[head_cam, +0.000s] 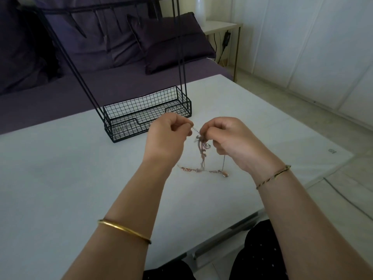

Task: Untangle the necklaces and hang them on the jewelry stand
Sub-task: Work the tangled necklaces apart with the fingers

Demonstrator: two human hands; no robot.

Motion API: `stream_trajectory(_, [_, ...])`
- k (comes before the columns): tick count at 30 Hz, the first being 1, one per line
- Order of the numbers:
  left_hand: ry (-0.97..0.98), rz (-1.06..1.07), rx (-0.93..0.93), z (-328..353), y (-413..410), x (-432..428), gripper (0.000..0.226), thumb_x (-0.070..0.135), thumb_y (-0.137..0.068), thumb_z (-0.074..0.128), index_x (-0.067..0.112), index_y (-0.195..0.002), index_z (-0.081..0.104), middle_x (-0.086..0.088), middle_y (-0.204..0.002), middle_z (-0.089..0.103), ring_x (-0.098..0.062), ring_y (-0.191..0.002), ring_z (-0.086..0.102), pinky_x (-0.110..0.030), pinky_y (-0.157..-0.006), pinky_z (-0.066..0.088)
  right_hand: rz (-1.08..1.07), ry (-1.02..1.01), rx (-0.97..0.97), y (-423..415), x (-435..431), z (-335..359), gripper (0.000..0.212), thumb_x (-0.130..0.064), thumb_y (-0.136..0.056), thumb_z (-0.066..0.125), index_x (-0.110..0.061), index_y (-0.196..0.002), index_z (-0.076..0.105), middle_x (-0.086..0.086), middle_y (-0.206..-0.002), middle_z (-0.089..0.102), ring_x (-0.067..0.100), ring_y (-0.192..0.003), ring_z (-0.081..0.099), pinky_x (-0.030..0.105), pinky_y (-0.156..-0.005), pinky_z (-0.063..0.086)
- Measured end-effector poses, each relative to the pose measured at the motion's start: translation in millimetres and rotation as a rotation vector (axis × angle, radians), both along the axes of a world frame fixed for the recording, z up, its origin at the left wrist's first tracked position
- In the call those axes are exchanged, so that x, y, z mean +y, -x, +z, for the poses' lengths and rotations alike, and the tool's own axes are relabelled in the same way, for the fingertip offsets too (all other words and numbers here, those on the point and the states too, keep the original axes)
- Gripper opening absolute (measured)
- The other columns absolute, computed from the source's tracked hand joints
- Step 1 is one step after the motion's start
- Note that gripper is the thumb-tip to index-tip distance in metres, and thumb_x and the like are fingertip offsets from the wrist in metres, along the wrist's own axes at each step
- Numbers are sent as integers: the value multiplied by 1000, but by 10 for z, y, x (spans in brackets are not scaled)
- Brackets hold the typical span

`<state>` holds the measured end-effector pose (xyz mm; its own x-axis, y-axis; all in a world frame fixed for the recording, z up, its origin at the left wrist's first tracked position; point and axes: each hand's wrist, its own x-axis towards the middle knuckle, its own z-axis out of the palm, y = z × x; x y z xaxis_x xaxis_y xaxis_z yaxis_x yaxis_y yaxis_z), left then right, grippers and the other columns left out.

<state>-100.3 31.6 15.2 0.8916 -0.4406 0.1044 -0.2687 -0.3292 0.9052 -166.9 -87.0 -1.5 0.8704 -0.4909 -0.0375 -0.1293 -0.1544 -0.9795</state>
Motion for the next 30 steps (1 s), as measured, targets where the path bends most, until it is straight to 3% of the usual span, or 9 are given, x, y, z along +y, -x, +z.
stream_trajectory(4, [18, 6, 20, 2, -5, -1, 12, 12, -93, 54, 16, -90, 65, 5, -74, 67, -4, -69, 57, -14, -60, 46, 2, -4, 16, 9, -13, 7, 26, -1, -83, 49, -18, -75, 68, -17, -46, 51, 2, -39, 34, 17, -42, 27])
stream_trajectory(8, [46, 30, 69, 9, -11, -3, 15, 10, -95, 49, 13, -94, 63, 3, -72, 66, -7, -70, 62, -25, -69, 51, 28, -39, 15, 13, -7, 5, 17, -5, -82, 59, -16, -76, 71, -8, -59, 60, 2, -39, 35, 17, -42, 26])
stream_trajectory(13, [137, 84, 166, 37, -24, 0, 17, 8, -98, 41, 11, -96, 58, 2, -71, 64, -8, -62, 66, -23, -61, 53, 49, -25, 12, 9, -20, -12, 13, -4, -83, 64, -15, -82, 70, 1, -69, 65, 3, -44, 38, 17, -44, 27])
stream_trajectory(20, [345, 230, 310, 97, -56, 31, 19, 8, -100, 37, 12, -94, 54, -1, -77, 67, -5, -50, 62, -22, -56, 50, 67, 3, 14, 26, -30, -8, 17, -6, -85, 63, -19, -76, 72, -3, -66, 62, 2, -41, 34, 16, -42, 27])
stream_trajectory(26, [281, 169, 376, 57, -72, 61, 14, 8, -99, 44, 11, -106, 55, -3, -90, 72, -10, -67, 67, -23, -61, 53, 40, -137, -57, 40, -25, 37, 19, -5, -89, 58, -12, -83, 75, 4, -70, 62, 8, -44, 28, 20, -42, 20])
stream_trajectory(30, [104, -17, 413, -4, -53, 51, 31, 3, -90, 59, 15, -118, 53, -6, -106, 67, -16, -93, 68, -30, -78, 56, 10, -105, -66, 35, -23, 37, 21, -6, -88, 55, -13, -82, 74, 5, -73, 62, 7, -43, 31, 18, -41, 22])
